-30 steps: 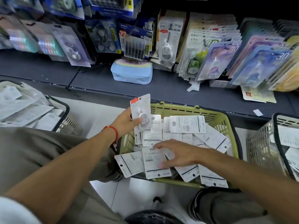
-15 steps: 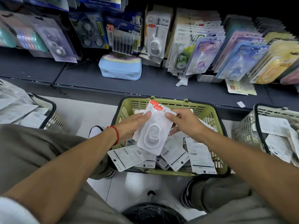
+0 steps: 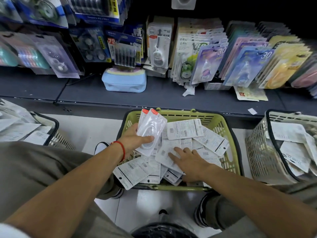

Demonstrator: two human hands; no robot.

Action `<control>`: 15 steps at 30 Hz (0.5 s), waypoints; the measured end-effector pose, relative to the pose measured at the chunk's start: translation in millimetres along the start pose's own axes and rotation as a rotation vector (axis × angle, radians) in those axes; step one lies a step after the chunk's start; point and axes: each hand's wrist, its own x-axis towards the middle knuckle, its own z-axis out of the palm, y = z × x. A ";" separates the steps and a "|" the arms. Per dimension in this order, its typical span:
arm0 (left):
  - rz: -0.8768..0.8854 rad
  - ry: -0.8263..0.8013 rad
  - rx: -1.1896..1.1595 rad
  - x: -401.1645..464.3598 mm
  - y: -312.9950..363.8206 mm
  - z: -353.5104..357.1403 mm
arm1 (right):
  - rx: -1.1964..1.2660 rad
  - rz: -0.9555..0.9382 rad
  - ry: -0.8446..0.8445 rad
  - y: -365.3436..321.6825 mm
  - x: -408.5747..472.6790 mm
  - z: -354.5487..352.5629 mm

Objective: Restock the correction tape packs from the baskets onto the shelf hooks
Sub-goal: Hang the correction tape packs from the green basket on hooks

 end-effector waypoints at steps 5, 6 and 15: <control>0.082 0.072 0.059 4.2 5.0 -4.5 | 0.532 -0.013 0.225 40.1 -7.6 -64.0; 0.097 0.078 0.066 4.4 6.1 -4.8 | 0.595 0.014 0.322 50.5 -10.6 -77.8; 0.214 -0.057 -0.191 -12.2 71.4 15.3 | 1.167 -0.097 0.622 87.3 -33.5 -196.1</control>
